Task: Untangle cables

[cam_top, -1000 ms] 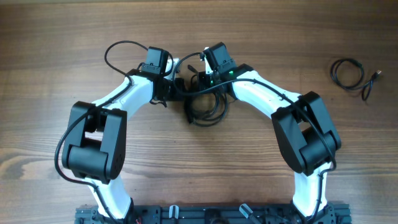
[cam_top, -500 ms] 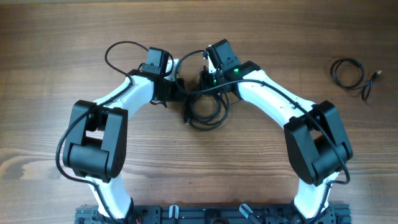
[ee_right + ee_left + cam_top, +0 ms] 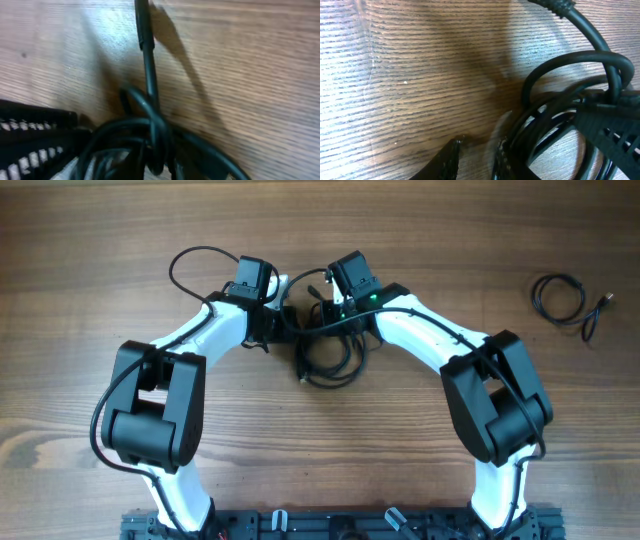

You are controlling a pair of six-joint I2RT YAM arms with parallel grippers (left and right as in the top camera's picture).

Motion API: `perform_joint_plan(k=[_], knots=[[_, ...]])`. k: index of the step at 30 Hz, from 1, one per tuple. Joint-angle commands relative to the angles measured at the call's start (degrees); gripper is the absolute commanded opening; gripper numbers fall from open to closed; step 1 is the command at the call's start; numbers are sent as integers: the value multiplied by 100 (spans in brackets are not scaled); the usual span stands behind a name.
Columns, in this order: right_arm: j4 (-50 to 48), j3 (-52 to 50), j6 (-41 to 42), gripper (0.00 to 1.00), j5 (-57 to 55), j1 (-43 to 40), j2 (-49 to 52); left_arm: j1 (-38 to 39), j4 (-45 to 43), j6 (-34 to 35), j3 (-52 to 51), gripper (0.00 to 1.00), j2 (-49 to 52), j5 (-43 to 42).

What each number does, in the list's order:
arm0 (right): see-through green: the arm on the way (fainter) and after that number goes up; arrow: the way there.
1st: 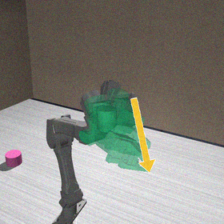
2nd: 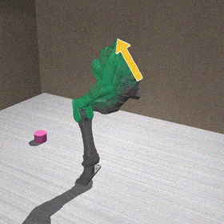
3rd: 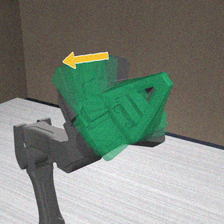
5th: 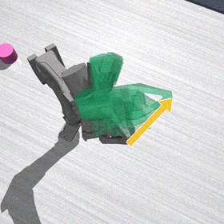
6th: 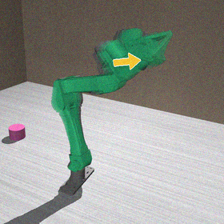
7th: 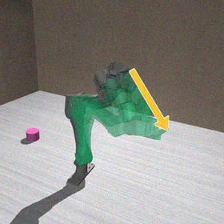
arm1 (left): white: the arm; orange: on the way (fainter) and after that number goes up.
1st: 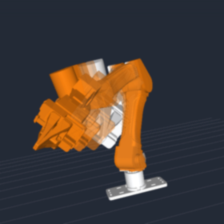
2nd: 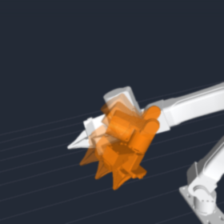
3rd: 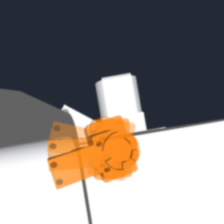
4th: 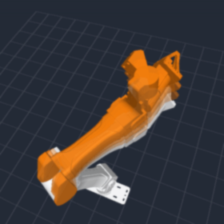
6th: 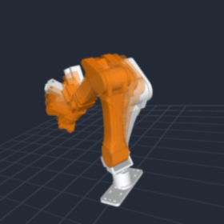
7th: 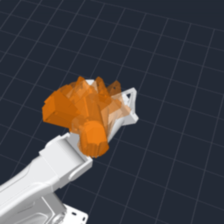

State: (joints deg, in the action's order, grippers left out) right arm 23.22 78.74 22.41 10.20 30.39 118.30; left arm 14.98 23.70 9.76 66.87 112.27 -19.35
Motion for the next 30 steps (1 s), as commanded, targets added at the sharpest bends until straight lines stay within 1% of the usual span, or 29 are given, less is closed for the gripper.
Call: perform_joint_plan(k=[1,3,5,8,11,13,14,15,16,17,18,20,21,23,24,26,30], knots=[[-175,-81,122,8,188,22,173,2,-17,35,-55,28,79,52],[-109,-81,184,7,223,22,175,2,-17,35,-55,28,79,52],[247,-81,205,4,413,22,175,2,-17,35,-55,28,79,52],[796,-81,275,4,562,20,175,2,-17,35,-55,28,79,52],[1167,-81,321,4,1211,-4,173,2,-20,37,-55,28,79,52],[1215,-81,286,4,1547,-24,173,2,-24,37,-55,34,79,52],[1213,-81,133,4,1617,-24,173,2,-22,35,-52,35,76,52],[1213,-81,-46,4,1648,-24,173,2,-13,33,-28,25,63,50],[1217,-81,-164,4,1648,-24,173,-4,133,-50,59,24,-24,31],[1222,-81,-190,4,1650,-24,173,-4,330,-293,131,25,-190,28],[1220,-81,-190,4,1650,-24,173,0,466,-726,136,29,-376,-68],[1209,-81,-190,4,1751,-24,173,50,750,-1563,133,29,-466,-341],[1193,-81,-192,4,1899,-24,173,90,826,-1818,125,30,-415,-378],[1198,-81,-216,4,1952,-24,173,142,813,-1967,122,30,-358,-380],[1198,-81,-275,4,1954,-24,173,142,804,-1969,122,31,-358,-529],[1196,-81,-275,4,1954,-24,173,155,800,-1976,116,34,-291,-568],[1185,-81,-275,4,1954,-24,173,164,697,-1989,116,34,-83,-568]])
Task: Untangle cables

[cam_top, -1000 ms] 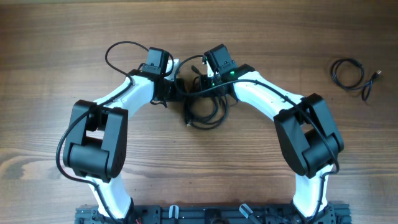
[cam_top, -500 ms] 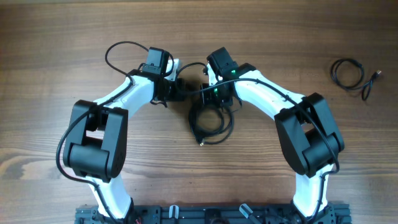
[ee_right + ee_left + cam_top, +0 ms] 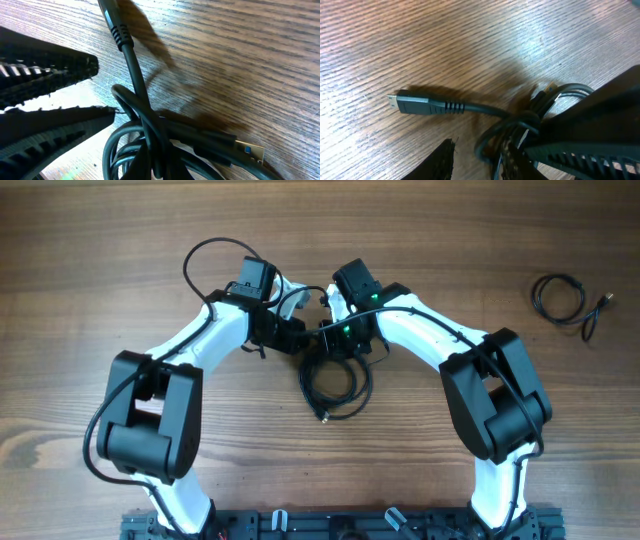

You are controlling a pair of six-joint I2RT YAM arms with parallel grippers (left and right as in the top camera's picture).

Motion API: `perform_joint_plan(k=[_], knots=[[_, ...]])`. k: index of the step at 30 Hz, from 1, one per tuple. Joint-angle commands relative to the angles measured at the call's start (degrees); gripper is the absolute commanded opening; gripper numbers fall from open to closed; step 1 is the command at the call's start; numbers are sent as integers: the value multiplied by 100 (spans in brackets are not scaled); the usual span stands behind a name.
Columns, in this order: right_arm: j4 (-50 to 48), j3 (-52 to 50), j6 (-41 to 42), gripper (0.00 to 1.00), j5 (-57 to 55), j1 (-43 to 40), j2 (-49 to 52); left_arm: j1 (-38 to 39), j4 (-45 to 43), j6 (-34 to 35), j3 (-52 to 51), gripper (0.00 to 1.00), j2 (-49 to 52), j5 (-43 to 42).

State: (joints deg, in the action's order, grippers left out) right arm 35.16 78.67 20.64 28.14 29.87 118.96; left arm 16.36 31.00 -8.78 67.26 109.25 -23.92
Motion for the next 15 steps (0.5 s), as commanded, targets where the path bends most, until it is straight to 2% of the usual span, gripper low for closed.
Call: perform_joint_plan(k=[1,4,6,8,10,12,15], knots=[[-13,-74,-98,4,160,28,107,31,-42,-133,76,35,273,-111],[-17,-74,-103,4,160,28,107,31,-63,-131,76,37,389,-109],[-103,-63,-201,4,422,15,105,31,-190,28,79,25,389,-79],[-94,4,-264,4,610,-46,17,31,-227,63,79,6,389,-22],[42,7,-262,4,713,-164,-278,31,-229,72,79,4,389,133],[232,7,-271,4,765,-199,-457,28,-323,448,79,4,389,450],[566,7,-713,4,1491,-199,-525,24,-382,787,87,4,378,804]])
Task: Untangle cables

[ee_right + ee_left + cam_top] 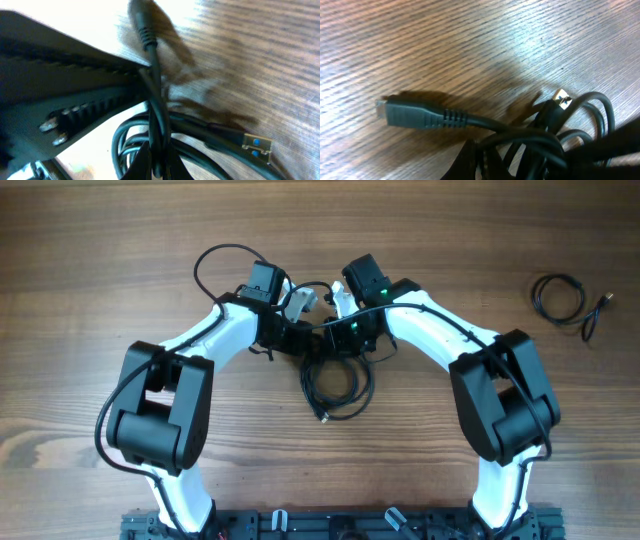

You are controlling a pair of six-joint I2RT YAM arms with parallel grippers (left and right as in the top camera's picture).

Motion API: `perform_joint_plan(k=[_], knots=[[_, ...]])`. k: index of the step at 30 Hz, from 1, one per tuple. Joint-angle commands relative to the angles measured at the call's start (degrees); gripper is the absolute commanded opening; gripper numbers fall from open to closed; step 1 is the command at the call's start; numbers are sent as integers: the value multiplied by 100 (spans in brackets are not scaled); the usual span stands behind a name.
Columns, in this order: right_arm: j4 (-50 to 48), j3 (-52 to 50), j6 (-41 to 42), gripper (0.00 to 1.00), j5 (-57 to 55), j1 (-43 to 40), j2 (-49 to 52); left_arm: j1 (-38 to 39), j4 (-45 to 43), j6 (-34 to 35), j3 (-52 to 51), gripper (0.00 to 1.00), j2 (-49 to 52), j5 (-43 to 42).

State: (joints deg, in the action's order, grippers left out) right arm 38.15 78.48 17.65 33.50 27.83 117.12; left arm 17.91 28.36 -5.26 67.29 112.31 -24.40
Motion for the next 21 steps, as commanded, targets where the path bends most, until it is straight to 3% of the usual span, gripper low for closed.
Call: perform_joint_plan(k=[1,6,8,9,13,17,21], knots=[[262,26,-417,4,1034,2,-341,-131,-127,549,85,4,72,994],[59,26,-396,10,404,-15,-334,-136,-144,769,85,4,72,1355],[-87,22,-398,26,376,50,-332,-136,-144,769,85,4,72,1353],[-127,15,-398,27,330,63,-332,-136,-144,769,85,4,72,1353],[-219,0,-295,28,72,140,-308,-136,-146,769,85,4,72,1331],[-726,-24,-208,32,-1405,422,-293,-136,-153,767,85,4,72,1244],[-944,-24,-201,29,-1449,501,-203,-136,-160,767,85,4,72,1244]])
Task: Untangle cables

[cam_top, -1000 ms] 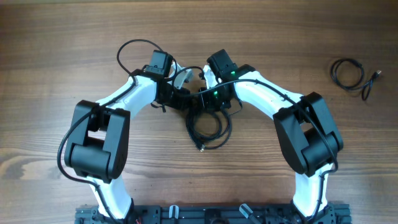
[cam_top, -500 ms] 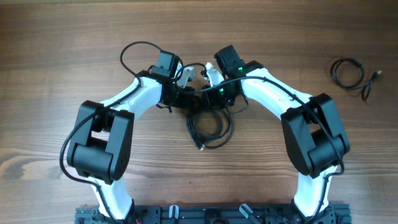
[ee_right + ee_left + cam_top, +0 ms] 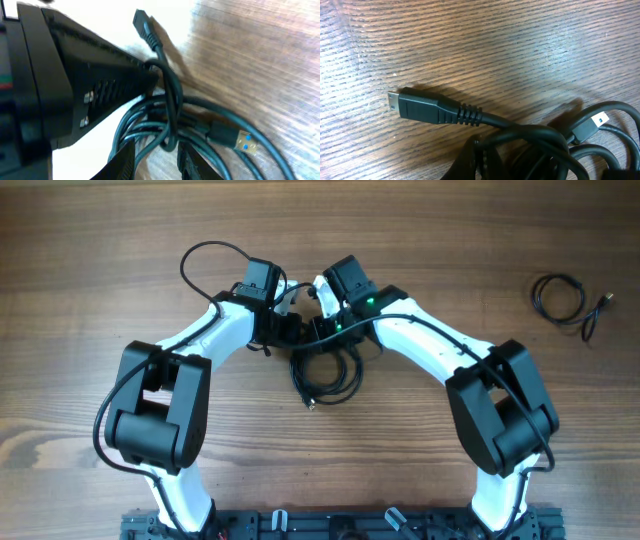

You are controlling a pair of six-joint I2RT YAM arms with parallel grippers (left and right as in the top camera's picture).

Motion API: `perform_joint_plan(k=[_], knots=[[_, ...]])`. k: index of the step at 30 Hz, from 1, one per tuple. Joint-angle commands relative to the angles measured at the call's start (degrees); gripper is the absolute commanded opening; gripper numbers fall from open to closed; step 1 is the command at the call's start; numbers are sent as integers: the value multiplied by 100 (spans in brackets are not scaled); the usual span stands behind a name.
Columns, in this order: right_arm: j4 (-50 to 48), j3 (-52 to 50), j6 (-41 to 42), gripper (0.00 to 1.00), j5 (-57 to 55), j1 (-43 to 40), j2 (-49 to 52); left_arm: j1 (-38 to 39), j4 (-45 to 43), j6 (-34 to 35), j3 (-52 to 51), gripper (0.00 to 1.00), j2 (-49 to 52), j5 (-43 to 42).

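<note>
A tangled bundle of black cable (image 3: 330, 375) lies on the wooden table (image 3: 100, 240) between my two arms. My left gripper (image 3: 480, 161) is shut on a strand of it, just behind a flat black plug (image 3: 427, 110). A USB plug with a blue tongue (image 3: 590, 127) lies to the right. My right gripper (image 3: 155, 160) stands open, with loops of the cable (image 3: 170, 115) passing between its fingers (image 3: 122, 162). The same USB plug (image 3: 242, 141) lies on the wood beside them. The left gripper's black body (image 3: 75, 85) fills the left of the right wrist view.
A second black cable (image 3: 562, 298), loosely coiled, lies at the far right of the table. The left arm's own wire (image 3: 205, 260) loops out behind its wrist. Both arm bases (image 3: 330, 525) stand at the near edge.
My right gripper has opened and no longer pinches the cable. Both wrists and the bundle have shifted slightly left. The left gripper remains shut on its strand.
Both grippers were down at the top of the tangle, the left one open. Then the flat plug lay free on the wood and the bundle had shifted toward the near edge. Then both grippers were shut on strands. Now only the left holds.
</note>
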State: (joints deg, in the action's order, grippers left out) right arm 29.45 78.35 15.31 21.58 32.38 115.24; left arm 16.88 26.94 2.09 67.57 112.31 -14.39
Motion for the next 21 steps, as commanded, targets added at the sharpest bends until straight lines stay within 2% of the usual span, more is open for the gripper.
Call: perform_joint_plan(k=[1,13,14,15,21], knots=[[-94,-11,33,28,-319,46,-15,-33,-17,33,57,4,72,243],[-380,-308,339,23,-411,46,83,-33,-20,33,57,5,72,243],[-382,-308,485,17,-372,46,96,-33,-20,33,57,5,72,243],[-402,-308,595,15,-376,46,111,-33,-20,33,57,5,72,243],[-592,-308,586,11,-203,46,350,-33,-17,33,57,5,72,243]])
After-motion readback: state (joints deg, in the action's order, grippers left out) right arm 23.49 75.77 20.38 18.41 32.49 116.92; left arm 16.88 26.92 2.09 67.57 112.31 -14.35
